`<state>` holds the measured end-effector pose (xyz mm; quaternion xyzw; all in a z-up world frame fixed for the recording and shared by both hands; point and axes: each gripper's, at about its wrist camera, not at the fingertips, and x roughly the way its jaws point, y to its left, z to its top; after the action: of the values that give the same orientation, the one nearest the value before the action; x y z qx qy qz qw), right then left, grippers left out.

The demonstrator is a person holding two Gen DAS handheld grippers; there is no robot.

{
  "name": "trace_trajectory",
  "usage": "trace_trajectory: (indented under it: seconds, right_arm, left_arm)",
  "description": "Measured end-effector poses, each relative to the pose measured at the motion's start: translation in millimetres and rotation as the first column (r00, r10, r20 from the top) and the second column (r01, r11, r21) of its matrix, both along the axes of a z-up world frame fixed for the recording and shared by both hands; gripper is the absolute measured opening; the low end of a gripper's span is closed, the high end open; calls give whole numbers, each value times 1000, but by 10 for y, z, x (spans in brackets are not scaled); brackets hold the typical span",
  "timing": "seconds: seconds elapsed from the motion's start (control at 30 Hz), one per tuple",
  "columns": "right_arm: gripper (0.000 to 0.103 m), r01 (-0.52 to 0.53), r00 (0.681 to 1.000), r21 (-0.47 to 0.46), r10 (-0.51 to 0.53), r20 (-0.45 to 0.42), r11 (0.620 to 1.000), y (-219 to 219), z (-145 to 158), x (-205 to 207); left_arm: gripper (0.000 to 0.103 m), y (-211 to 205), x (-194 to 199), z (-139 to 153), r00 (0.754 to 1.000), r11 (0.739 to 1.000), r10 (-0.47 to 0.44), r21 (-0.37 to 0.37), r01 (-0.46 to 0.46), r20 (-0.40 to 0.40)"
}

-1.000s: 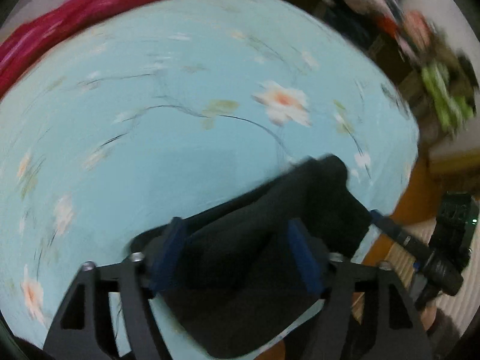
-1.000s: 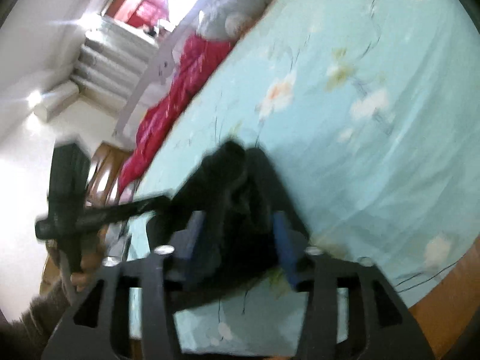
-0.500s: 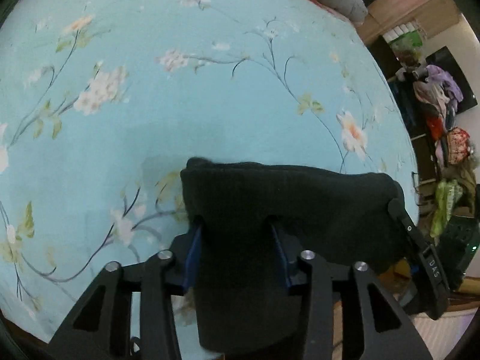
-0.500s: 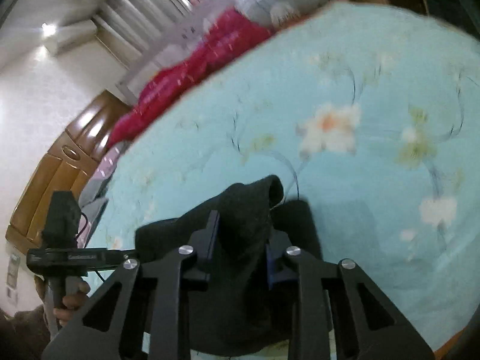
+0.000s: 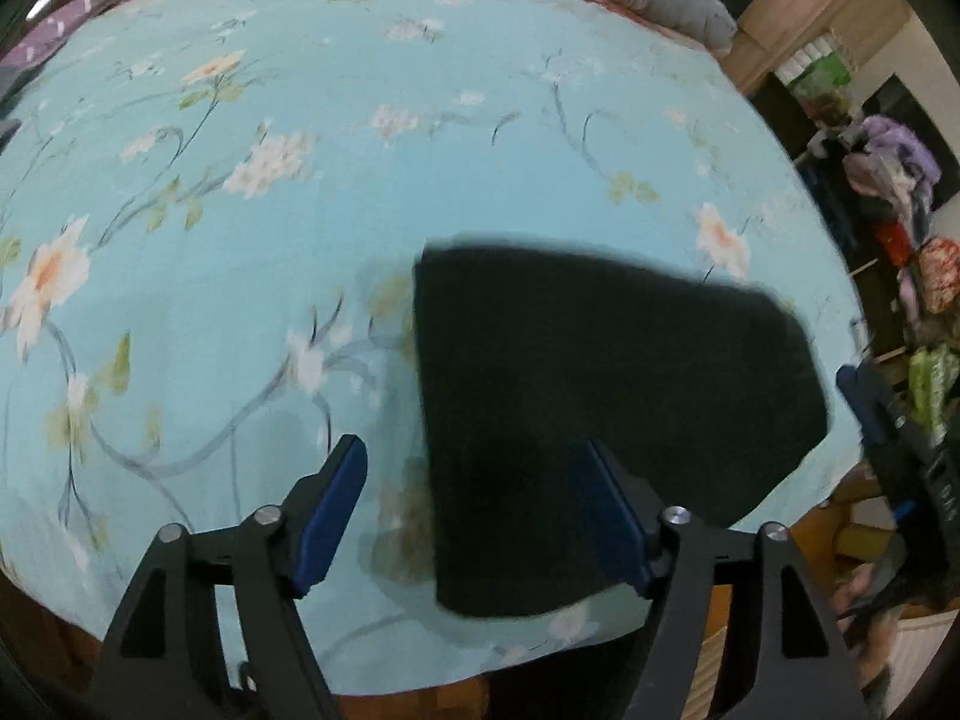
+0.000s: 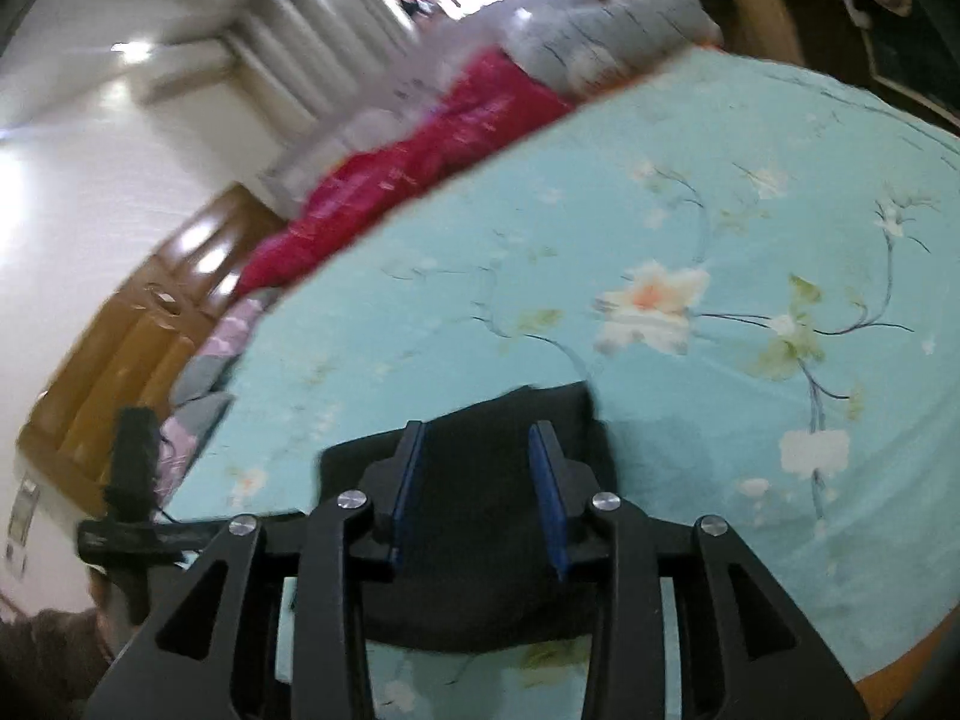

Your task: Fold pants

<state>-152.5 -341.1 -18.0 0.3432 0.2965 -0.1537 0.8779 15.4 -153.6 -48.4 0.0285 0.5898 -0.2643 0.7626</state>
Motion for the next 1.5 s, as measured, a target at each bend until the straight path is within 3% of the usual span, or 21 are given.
trace_trajectory:
  seconds: [0.1,0.17,0.27,0.37,0.43,0.5,0.73,1.0,1.3,1.5]
  right_arm:
    - [37,-19,993,29,22,-112,999,58,-371,69]
    - [36,-7,978,54,18,-208,999,49,-703,108]
    - [37,0,982,61,12,-189,998,45,-574,96]
    - [40,14,990,110,2,-144,994,-50,-382,48]
    - [65,45,993,124,-30,-117,991,-165,-287,-67]
    - [69,83,992,132,-69,-110,988,-232,-249,-150]
    - [69,52,978,200,-9,-208,978,-410,-431,-21]
    - [69,-39,952,233,107,-287,972,-488,-701,320]
    - [81,-150,918,247,227,-325,957,-508,-831,575]
    - [94,-190,909,281,277,-311,941,-525,-964,629]
  left_arm:
    - [85,-147,-147,-287,999,996,-32,79,31,18]
    - [91,-196,-169,-334,999,996,-22,83,18,46]
    - [85,-171,-161,-229,1000,997,-13,72,11,26]
    - [80,-37,-149,35,1000,1000,12,-28,-12,25]
    - [81,23,-109,185,997,998,39,-61,-35,69]
    - [82,37,-65,231,995,997,47,-67,-42,84]
    - [82,31,48,-79,996,996,65,-50,-68,-57]
    - [82,-159,145,-216,998,999,33,-37,-34,-44]
    - [82,-266,250,-328,998,999,23,-33,-25,-61]
    - [91,-346,250,-427,998,999,27,-29,-28,-50]
